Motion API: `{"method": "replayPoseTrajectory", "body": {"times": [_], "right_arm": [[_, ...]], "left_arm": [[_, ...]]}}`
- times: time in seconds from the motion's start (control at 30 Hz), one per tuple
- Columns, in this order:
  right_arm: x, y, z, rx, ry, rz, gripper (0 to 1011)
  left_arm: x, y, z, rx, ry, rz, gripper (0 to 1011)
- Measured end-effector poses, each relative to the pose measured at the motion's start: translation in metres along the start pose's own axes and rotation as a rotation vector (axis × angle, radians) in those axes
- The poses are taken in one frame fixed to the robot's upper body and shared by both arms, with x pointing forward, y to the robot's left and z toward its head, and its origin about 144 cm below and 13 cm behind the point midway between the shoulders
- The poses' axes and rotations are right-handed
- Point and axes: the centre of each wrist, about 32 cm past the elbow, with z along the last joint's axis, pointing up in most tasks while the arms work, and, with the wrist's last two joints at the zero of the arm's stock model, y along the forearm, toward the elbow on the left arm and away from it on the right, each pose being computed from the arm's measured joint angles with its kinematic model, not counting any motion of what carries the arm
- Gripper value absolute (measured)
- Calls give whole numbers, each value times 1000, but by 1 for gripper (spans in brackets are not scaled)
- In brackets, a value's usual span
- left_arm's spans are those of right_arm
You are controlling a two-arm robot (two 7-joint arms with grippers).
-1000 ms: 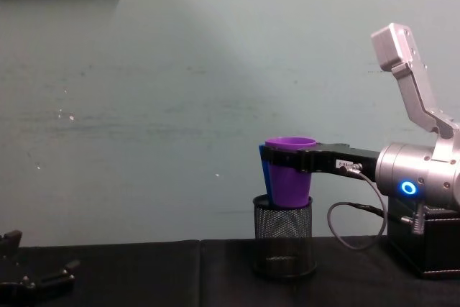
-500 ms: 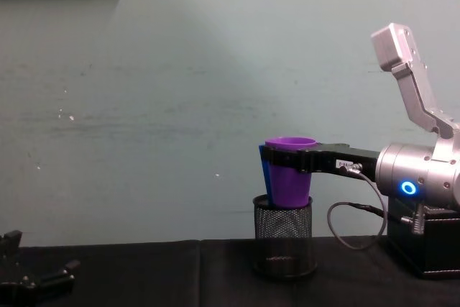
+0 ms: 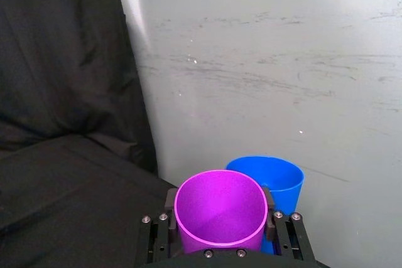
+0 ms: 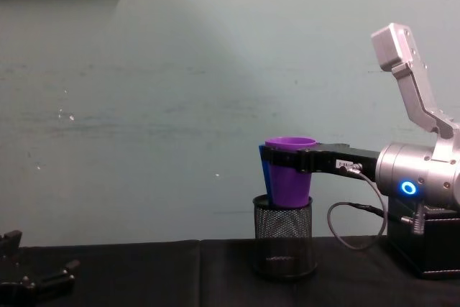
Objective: Pick up one cup with a gripper and tap it against the other cup.
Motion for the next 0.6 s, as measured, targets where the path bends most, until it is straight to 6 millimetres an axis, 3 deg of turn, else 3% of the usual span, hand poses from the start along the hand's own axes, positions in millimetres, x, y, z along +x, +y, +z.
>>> {"method": "replayPoseTrajectory", "body": {"times": [0.6], "right_arm": [[0, 0, 0, 0, 0, 0, 748]], "left_arm": [[0, 0, 0, 0, 0, 0, 1000]]}}
